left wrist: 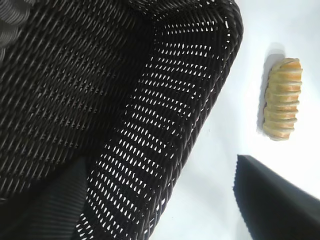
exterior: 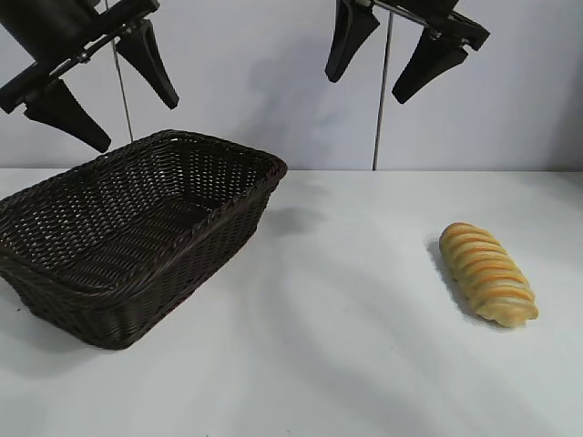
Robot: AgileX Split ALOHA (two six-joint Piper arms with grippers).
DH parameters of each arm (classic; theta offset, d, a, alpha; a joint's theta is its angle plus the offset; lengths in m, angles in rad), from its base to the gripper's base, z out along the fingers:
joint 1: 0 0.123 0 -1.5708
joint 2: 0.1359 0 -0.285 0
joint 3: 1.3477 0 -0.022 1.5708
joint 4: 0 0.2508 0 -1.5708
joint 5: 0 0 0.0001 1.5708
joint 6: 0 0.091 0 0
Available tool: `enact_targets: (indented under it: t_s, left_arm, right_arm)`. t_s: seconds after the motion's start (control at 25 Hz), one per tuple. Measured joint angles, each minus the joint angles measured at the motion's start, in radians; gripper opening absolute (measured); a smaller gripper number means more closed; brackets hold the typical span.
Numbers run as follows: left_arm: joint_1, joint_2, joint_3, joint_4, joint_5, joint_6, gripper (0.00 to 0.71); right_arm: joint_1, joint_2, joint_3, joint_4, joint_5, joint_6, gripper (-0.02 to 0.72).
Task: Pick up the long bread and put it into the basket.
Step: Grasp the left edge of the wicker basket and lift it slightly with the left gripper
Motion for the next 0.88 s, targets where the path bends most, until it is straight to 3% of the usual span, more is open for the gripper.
enact_targets:
  t_s: [0.48, 0.88]
  left_arm:
    - [0.005, -0.166, -0.001, 0.126, 0.065, -0.053, 0.586]
    - [0.014, -0.311, 0.038, 0.28, 0.072, -0.201, 0.586]
  right_arm:
    - [0.0, 0.0, 0.0, -0.003, 0.0, 0.0, 0.6]
    - [0.0, 0.0, 0.0, -0.003, 0.002, 0.0, 0.6]
